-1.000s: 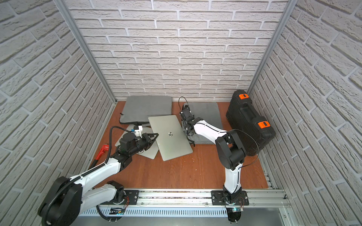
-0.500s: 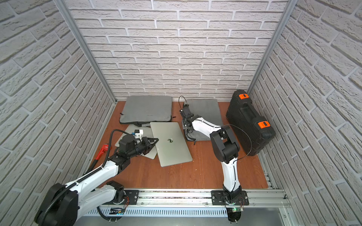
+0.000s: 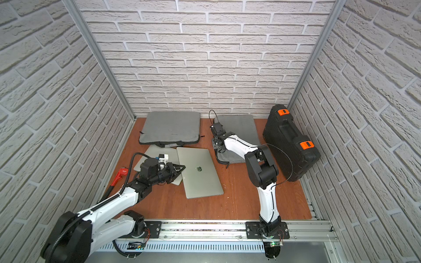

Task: Open the zippered laptop bag and take out the laptop
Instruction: Close the bag flap on the zippered laptop bag, then place the laptop at the center of the board.

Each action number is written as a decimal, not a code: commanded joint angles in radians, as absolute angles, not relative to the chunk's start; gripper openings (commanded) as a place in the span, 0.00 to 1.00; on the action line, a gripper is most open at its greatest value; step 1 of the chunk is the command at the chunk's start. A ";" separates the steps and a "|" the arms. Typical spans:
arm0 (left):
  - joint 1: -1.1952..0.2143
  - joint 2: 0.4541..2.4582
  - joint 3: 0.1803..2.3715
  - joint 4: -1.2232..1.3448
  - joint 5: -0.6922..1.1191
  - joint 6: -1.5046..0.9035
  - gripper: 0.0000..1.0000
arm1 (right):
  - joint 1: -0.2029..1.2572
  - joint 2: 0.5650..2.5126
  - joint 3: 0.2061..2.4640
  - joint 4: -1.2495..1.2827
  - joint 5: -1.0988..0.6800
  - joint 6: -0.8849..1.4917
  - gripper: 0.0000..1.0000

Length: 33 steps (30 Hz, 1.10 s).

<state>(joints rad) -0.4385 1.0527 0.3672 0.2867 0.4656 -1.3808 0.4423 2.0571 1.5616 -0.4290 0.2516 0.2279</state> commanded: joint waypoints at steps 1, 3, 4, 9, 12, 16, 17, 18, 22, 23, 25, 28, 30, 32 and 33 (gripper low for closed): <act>-0.469 1.074 0.414 0.476 0.541 -1.376 0.00 | 0.440 1.960 1.568 -0.448 0.223 0.231 0.61; -0.476 1.100 0.420 0.488 0.547 -1.372 0.00 | 0.440 1.925 1.552 -0.454 0.214 0.241 0.61; -0.479 1.110 0.423 0.488 0.549 -1.372 0.00 | 0.440 1.912 1.541 -0.454 0.212 0.246 0.61; -0.481 1.161 0.437 0.502 0.554 -1.354 0.00 | 0.440 1.818 1.488 -0.465 0.185 0.272 0.62; -0.481 1.195 0.437 0.522 0.552 -1.353 0.00 | 0.440 1.764 1.463 -0.483 0.171 0.287 0.62; -0.481 1.246 0.435 0.555 0.558 -1.351 0.00 | 0.440 1.700 1.433 -0.509 0.164 0.300 0.62; -0.482 1.263 0.434 0.570 0.561 -1.353 0.00 | 0.440 1.684 1.423 -0.513 0.163 0.303 0.62; -0.482 1.282 0.433 0.591 0.564 -1.356 0.00 | 0.440 1.669 1.414 -0.517 0.162 0.306 0.62; -0.487 1.355 0.432 0.662 0.574 -1.366 0.00 | 0.440 1.615 1.370 -0.522 0.160 0.325 0.62; -0.490 1.377 0.435 0.680 0.578 -1.368 0.00 | 0.440 1.601 1.357 -0.520 0.162 0.332 0.62; -0.500 1.421 0.444 0.717 0.583 -1.377 0.00 | 0.440 1.576 1.334 -0.512 0.163 0.340 0.62; -0.516 1.491 0.452 0.790 0.583 -1.401 0.00 | 0.440 1.546 1.311 -0.511 0.170 0.350 0.63; -0.529 1.535 0.461 0.826 0.584 -1.411 0.00 | 0.440 1.528 1.298 -0.512 0.172 0.355 0.63; -0.543 1.581 0.472 0.857 0.587 -1.422 0.00 | 0.440 1.509 1.286 -0.512 0.173 0.360 0.63; -0.547 1.597 0.473 0.874 0.586 -1.431 0.00 | 0.440 1.503 1.280 -0.514 0.175 0.363 0.63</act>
<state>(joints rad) -0.5285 1.5642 0.4458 0.7464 0.5564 -1.3922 0.4423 1.5494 1.2972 -0.5213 0.1638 0.3405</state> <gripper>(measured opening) 0.156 0.630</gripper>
